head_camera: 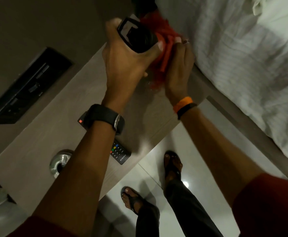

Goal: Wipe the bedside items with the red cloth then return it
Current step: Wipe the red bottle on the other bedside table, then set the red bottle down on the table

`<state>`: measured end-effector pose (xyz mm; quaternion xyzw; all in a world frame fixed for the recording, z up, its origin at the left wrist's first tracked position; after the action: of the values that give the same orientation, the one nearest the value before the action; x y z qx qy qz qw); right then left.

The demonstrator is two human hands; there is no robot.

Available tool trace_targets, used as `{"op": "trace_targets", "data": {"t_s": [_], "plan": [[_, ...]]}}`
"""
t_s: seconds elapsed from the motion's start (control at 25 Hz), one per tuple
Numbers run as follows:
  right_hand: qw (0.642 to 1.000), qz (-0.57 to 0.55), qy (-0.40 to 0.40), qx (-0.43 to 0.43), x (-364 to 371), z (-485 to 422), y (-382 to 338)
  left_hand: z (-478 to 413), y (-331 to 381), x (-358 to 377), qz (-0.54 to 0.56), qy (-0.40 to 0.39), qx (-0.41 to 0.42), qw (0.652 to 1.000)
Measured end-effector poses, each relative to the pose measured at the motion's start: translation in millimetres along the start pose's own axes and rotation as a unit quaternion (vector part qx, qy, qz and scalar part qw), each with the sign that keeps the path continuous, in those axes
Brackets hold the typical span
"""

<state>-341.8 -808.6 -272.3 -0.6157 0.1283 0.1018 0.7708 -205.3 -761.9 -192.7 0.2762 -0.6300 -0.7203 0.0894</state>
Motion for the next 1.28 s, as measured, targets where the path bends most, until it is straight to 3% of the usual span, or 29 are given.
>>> {"op": "trace_targets", "data": {"t_s": [0.08,0.2,0.32,0.4,0.56,0.64,0.72,0.8,0.88,0.96,1.04,1.12,1.28], "plan": [[0.996,-0.032,0.023,-0.085,16.1,32.4,-16.6,-2.6,-9.4,-7.8,0.007,0.058,-0.030,0.998],[0.985,0.081,0.007,-0.149,27.5,39.9,-3.5,1.7,-36.8,-15.7,0.104,0.091,-0.123,0.983],[0.993,0.109,-0.014,-0.032,14.4,3.0,32.9,5.9,-56.2,-25.2,0.180,0.155,-0.197,0.951],[0.990,0.128,-0.063,0.021,5.9,-21.0,46.2,8.0,-55.2,-28.2,0.181,0.170,-0.193,0.949],[0.987,0.146,-0.040,-0.045,-16.5,-34.8,40.4,14.7,-32.5,-50.3,0.136,0.196,-0.124,0.963],[0.966,0.210,-0.103,-0.107,-6.9,-24.5,43.5,17.6,-14.0,-64.1,0.085,0.194,-0.065,0.975],[0.881,0.385,-0.201,-0.186,25.8,-4.7,61.4,22.8,7.5,-70.2,0.011,0.182,-0.011,0.983],[0.783,0.513,-0.225,-0.270,56.1,14.6,68.8,27.0,17.5,-70.9,-0.047,0.175,0.026,0.983],[0.719,0.534,-0.259,-0.362,67.9,28.7,70.6,27.7,17.2,-69.4,-0.073,0.170,0.038,0.982],[0.624,0.528,-0.324,-0.477,54.5,45.4,85.6,25.3,14.6,-66.9,-0.077,0.159,0.040,0.984],[0.569,0.511,-0.373,-0.525,20.2,58.6,103.6,24.3,13.8,-63.3,-0.081,0.153,0.029,0.985],[0.579,0.496,-0.396,-0.512,-19.4,67.4,113.7,26.7,12.3,-54.4,-0.095,0.135,0.008,0.986],[0.682,0.447,-0.404,-0.413,-75.9,87.9,109.1,31.6,7.6,-31.1,-0.118,0.057,0.010,0.991]]}}
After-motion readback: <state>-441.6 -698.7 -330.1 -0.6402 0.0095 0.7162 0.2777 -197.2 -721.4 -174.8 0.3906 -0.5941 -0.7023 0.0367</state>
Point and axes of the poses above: each hand's wrist, its own z-axis away from the middle knuckle, its own x-axis out of the palm, y = z × x, the point moved 6 cm from there along -z, towards the middle knuckle, and after that the axes turned 14 degrees about z, right-handed, at the moved point
